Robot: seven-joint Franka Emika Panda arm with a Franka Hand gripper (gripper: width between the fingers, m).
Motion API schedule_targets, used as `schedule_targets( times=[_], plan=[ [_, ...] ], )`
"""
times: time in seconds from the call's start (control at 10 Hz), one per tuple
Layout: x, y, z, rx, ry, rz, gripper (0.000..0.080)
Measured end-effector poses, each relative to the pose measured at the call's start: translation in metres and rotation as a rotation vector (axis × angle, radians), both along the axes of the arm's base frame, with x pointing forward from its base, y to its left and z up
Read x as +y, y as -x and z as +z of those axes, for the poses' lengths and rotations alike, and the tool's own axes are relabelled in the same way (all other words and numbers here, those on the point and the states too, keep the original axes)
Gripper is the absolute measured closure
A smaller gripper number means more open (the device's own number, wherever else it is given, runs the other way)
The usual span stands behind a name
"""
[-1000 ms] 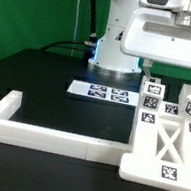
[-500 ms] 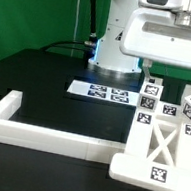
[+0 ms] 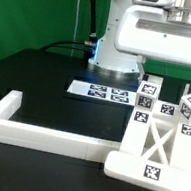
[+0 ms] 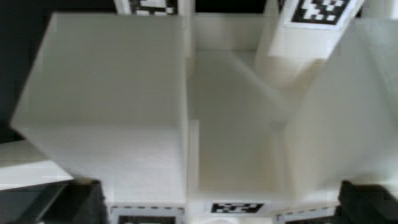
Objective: Assemble chair
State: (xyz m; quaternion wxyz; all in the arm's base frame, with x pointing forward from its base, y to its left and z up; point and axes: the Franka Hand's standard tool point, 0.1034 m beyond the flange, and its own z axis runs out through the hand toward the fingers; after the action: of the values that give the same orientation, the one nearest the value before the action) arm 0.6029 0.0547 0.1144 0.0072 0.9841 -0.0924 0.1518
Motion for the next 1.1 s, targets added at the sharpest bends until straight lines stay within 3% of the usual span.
schedule_targets(
  times=[0.5, 0.7, 1.1],
  plan=[
    [0.0106, 0.0005, -0.0021, -0.015, -0.007, -0.015, 0.0150],
    [0.0034, 0.0005, 0.0015, -0.010, -0.026, -0.048, 0.0150],
    [0.0039, 0.0005, 0.0022, -0.011, -0.028, -0.053, 0.0150]
  ],
)
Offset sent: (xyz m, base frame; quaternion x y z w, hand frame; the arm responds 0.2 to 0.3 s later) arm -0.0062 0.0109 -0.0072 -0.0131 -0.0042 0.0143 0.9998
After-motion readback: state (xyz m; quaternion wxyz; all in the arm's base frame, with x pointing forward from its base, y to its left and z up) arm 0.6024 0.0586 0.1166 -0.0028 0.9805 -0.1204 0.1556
